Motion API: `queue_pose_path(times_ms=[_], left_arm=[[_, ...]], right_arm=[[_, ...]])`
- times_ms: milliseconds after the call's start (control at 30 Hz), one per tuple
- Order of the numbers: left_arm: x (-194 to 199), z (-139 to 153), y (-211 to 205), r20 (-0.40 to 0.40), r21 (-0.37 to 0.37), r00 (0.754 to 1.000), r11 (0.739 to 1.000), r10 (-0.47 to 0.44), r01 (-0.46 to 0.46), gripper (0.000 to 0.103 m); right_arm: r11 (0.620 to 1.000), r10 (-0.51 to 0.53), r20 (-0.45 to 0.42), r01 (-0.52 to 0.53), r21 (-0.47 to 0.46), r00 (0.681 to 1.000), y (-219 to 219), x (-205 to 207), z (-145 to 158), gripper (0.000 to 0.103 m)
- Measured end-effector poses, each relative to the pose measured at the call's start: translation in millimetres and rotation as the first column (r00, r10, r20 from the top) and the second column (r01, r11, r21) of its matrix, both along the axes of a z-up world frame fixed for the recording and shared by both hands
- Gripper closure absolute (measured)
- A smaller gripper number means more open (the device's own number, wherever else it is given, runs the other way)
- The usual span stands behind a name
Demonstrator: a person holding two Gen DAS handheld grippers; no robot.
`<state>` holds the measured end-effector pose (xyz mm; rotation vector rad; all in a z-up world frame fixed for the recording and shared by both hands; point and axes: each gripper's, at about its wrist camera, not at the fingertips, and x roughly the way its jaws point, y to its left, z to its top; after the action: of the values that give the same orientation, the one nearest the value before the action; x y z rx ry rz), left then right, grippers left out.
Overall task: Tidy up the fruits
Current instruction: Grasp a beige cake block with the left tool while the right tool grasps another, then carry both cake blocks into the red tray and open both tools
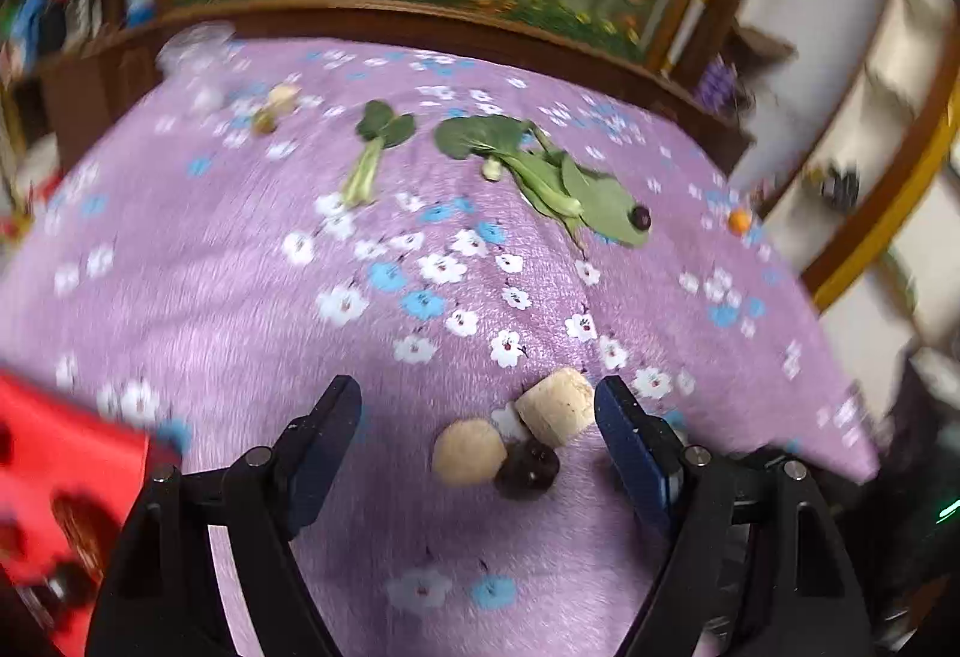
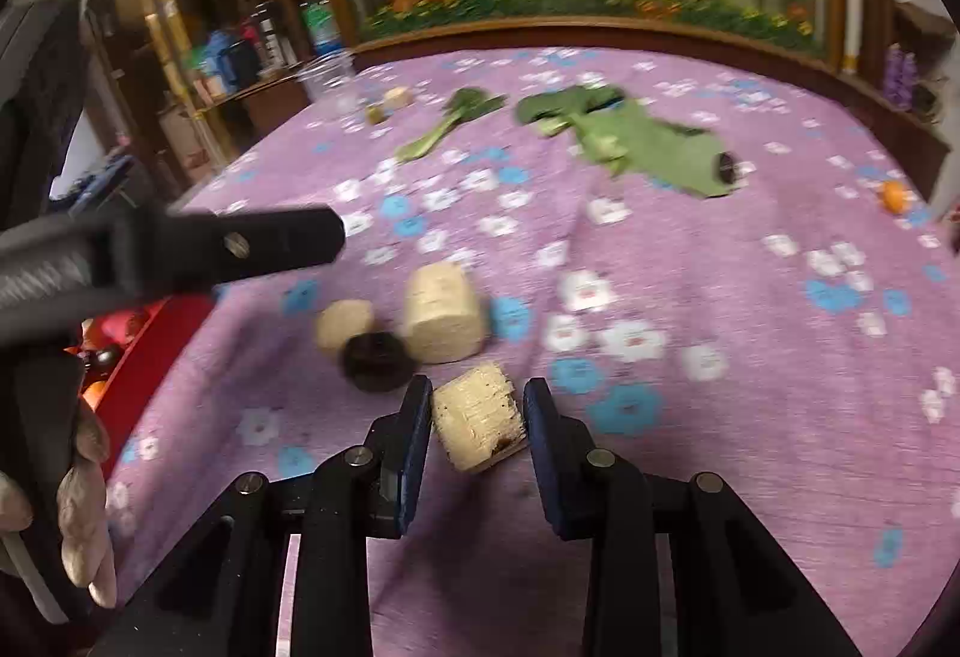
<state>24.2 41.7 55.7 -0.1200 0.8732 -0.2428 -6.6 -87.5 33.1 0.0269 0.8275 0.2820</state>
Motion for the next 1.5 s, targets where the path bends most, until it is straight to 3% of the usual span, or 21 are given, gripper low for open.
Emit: queue_pose_path(times_ms=[233,367,467,500,600,633,733,1067,1333,1500], left_arm=[[9,-16,-40,0.010,0.163,0.985,0.972,-0.171,0.167,0.024],[14,-27,-53,-0.015,0.166,0.973,0.959,-0.230,0.229,0.026],[18,-33,-52,-0.034,0.143,0.973,0.962,-0.230,0.233,0.026],[18,-34,-52,-0.036,0.140,0.972,0.962,-0.234,0.236,0.030],[19,-38,-54,-0.050,0.129,0.967,0.959,-0.249,0.253,0.061],[19,-38,-55,-0.052,0.119,0.966,0.959,-0.254,0.259,0.063],[17,-36,-54,-0.037,0.127,0.970,0.961,-0.242,0.245,0.063],[9,-14,-25,0.006,0.055,0.993,0.991,-0.121,0.120,0.063],[-41,24,27,0.076,-0.009,0.997,1.000,0.001,0.000,0.063],[-83,50,80,0.137,-0.017,0.984,0.993,0.115,-0.114,0.062]], right_arm=[[0.983,-0.154,-0.038,0.157,0.092,0.987,-47,9,4,0.069],[0.983,-0.169,-0.045,0.171,0.064,0.985,-44,13,2,0.069],[0.982,-0.159,-0.063,0.164,0.097,0.985,-46,16,1,0.069],[0.983,-0.156,-0.061,0.161,0.093,0.986,-45,15,1,0.069],[0.984,-0.151,-0.053,0.156,0.082,0.987,-42,13,1,0.069],[0.984,-0.152,-0.052,0.156,0.083,0.987,-41,13,1,0.069],[0.983,-0.162,-0.051,0.166,0.085,0.985,-43,13,0,0.069],[0.982,-0.168,-0.029,0.170,0.082,0.985,-41,13,-2,0.069],[0.986,-0.142,0.033,0.139,0.091,0.989,-32,7,3,0.069],[0.989,-0.121,0.045,0.117,0.090,0.992,-17,-8,23,0.069]])
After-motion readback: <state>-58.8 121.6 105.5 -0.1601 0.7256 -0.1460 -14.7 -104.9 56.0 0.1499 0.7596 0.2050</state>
